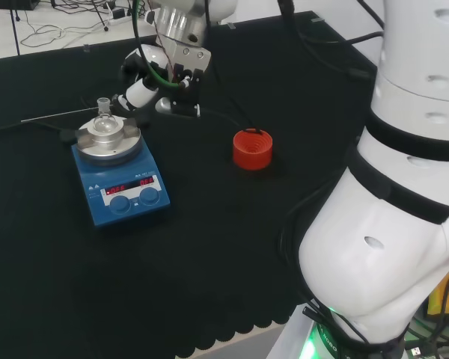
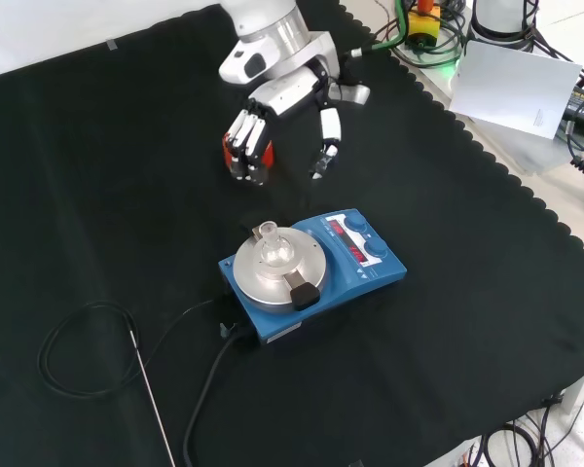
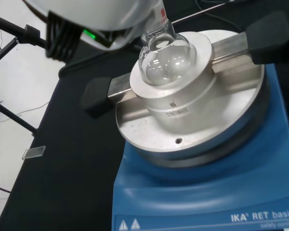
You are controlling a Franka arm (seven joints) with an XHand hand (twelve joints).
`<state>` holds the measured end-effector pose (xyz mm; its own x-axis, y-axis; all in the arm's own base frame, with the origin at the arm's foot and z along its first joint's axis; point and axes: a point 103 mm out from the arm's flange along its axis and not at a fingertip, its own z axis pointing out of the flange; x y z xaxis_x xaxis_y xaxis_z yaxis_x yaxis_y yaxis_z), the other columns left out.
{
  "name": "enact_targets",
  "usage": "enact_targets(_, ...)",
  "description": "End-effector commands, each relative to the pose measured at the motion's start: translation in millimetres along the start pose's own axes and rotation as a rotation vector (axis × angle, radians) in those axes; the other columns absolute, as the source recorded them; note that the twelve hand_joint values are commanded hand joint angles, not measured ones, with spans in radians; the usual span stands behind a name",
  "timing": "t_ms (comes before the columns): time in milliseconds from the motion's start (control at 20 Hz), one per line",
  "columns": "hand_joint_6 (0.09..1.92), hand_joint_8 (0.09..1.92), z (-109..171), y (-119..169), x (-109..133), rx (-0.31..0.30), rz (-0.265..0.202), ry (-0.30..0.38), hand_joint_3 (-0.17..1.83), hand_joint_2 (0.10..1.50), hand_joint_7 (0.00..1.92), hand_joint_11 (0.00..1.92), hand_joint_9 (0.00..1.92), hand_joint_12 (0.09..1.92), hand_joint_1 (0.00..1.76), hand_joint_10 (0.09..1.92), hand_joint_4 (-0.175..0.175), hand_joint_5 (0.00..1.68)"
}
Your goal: Turn on the heater.
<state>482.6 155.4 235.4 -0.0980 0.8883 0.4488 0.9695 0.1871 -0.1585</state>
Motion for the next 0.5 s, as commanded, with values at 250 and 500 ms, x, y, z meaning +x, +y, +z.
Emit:
enact_targets(250, 0.65, 0.73, -5.4, -33.7, -2.2, -0.004, 0.010, -0.055, 0.65, 0.57, 0.33, 0.31, 0.58, 1.37, 0.92, 0.68, -0.054, 0.47)
enact_targets(500, 0.64, 0.75, -0.3, -57.7, -3.3, 0.049, 0.033, -0.111, 0.65, 0.60, 0.57, 0.45, 0.82, 1.32, 0.95, 0.64, -0.055, 0.49)
